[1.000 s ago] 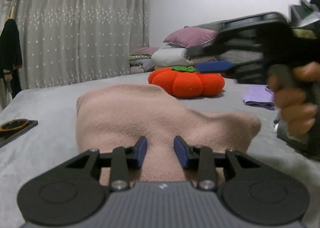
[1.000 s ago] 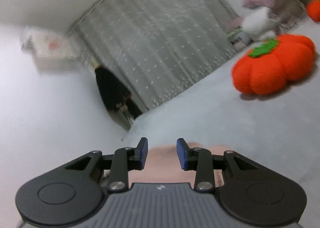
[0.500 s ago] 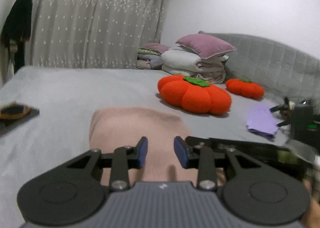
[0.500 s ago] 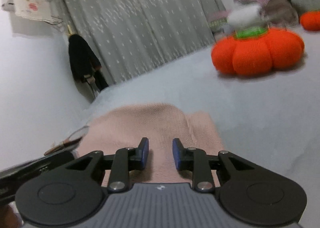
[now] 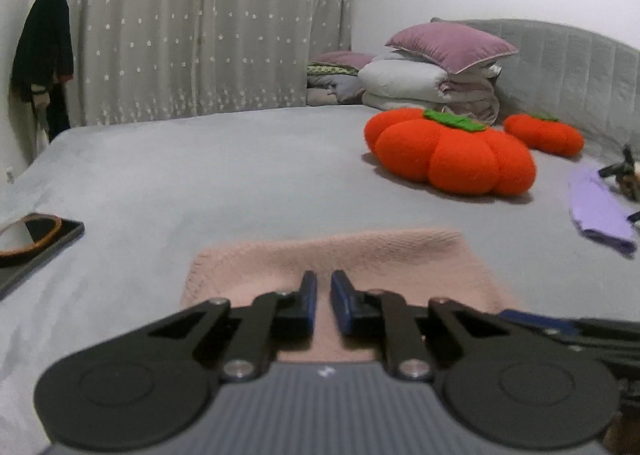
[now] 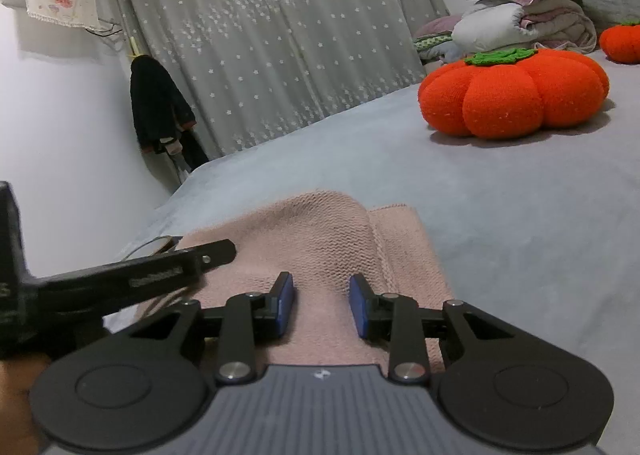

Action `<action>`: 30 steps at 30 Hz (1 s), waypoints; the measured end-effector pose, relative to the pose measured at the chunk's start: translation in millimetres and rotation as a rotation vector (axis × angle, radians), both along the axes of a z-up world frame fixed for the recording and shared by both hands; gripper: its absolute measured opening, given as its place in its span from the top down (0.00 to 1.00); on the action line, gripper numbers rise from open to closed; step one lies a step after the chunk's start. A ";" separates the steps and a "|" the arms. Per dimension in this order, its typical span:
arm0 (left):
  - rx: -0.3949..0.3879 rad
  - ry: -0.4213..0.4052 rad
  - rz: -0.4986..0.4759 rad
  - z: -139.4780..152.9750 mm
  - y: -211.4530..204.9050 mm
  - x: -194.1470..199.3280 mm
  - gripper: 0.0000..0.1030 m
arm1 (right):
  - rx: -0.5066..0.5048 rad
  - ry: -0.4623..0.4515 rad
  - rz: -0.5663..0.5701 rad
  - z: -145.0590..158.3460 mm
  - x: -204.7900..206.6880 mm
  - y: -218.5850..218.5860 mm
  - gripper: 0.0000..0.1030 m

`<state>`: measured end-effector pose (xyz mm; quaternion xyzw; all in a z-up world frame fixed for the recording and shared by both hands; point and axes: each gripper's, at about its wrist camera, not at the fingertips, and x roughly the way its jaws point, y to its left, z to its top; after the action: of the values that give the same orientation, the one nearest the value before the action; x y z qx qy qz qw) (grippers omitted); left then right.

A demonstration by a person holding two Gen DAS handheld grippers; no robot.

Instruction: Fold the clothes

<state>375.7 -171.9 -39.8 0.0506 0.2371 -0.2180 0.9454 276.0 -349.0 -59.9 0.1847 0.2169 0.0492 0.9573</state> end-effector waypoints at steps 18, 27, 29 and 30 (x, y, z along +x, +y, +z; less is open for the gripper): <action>0.010 0.001 0.130 18.1 6.8 -8.9 0.32 | 0.039 -0.010 0.001 4.4 -2.0 -7.5 0.64; -0.175 0.063 0.110 18.3 62.6 -57.8 0.00 | 0.109 -0.010 0.021 7.9 -3.6 -14.1 0.49; -0.209 0.108 0.107 10.0 73.2 -55.6 0.00 | 0.112 -0.010 0.017 8.7 -3.8 -12.7 0.48; -0.223 0.117 0.108 7.7 77.0 -55.0 0.00 | 0.112 -0.011 0.014 9.1 -4.4 -11.4 0.47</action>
<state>320.6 -94.9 -32.1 -0.0804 0.2687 -0.1941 0.9400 271.7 -360.3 -50.8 0.2363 0.2097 0.0690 0.9463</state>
